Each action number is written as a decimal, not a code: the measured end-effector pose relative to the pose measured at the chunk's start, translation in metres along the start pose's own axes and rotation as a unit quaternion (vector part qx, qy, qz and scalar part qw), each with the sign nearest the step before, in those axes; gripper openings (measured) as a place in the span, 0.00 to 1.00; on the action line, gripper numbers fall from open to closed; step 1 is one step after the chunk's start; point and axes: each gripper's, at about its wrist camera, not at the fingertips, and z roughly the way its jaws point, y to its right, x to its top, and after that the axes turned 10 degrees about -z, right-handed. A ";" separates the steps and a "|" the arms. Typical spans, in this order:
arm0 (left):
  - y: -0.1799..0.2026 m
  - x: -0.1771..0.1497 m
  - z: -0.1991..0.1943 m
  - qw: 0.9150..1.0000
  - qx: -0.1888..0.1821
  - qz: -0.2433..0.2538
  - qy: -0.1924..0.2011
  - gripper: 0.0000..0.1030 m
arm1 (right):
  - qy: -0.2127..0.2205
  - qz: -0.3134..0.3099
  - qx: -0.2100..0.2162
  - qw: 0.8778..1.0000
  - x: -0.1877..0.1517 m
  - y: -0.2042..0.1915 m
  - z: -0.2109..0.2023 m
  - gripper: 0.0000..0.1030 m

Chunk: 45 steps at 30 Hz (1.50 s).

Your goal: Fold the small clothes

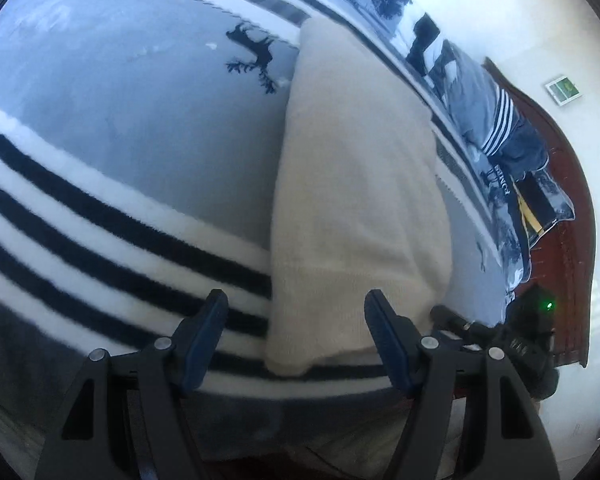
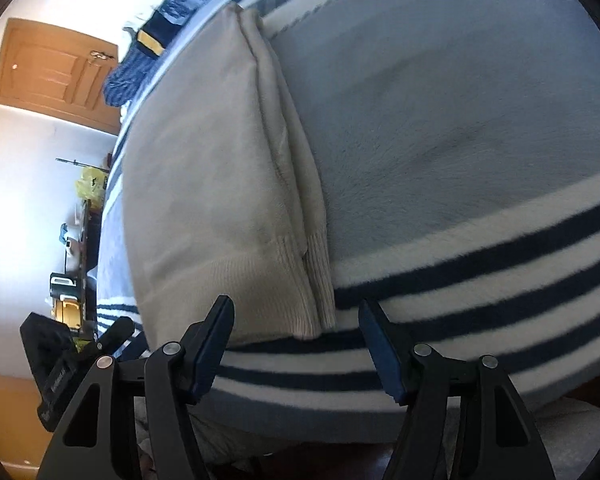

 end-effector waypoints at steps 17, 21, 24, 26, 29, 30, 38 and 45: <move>0.004 0.025 -0.029 0.993 -0.097 0.050 -0.048 0.15 | -0.032 0.011 0.041 0.999 0.011 -0.042 0.012 0.18; -0.013 0.033 -0.051 0.996 -0.062 0.024 -0.064 0.15 | -0.038 0.054 0.071 0.995 -0.015 -0.059 0.015 0.17; -0.023 0.023 -0.065 0.996 -0.063 0.056 -0.043 0.15 | -0.050 0.043 0.073 0.995 -0.035 -0.072 0.027 0.17; -0.034 0.009 -0.060 0.995 -0.045 0.080 -0.030 0.15 | -0.043 0.027 0.070 0.996 -0.045 -0.074 0.034 0.17; -0.066 -0.013 -0.050 0.998 -0.052 0.017 -0.029 0.15 | -0.039 0.055 0.055 0.996 -0.062 -0.061 0.050 0.17; -0.069 -0.018 -0.052 0.998 -0.060 0.003 -0.026 0.15 | -0.037 0.059 0.052 0.996 -0.066 -0.059 0.047 0.17; -0.031 -0.051 -0.058 0.999 -0.008 0.036 -0.006 0.15 | -0.016 -0.010 0.024 1.000 -0.067 -0.065 0.010 0.17; -0.034 -0.066 -0.059 0.999 0.025 0.030 0.009 0.22 | -0.010 -0.043 -0.027 0.999 -0.072 -0.064 0.001 0.28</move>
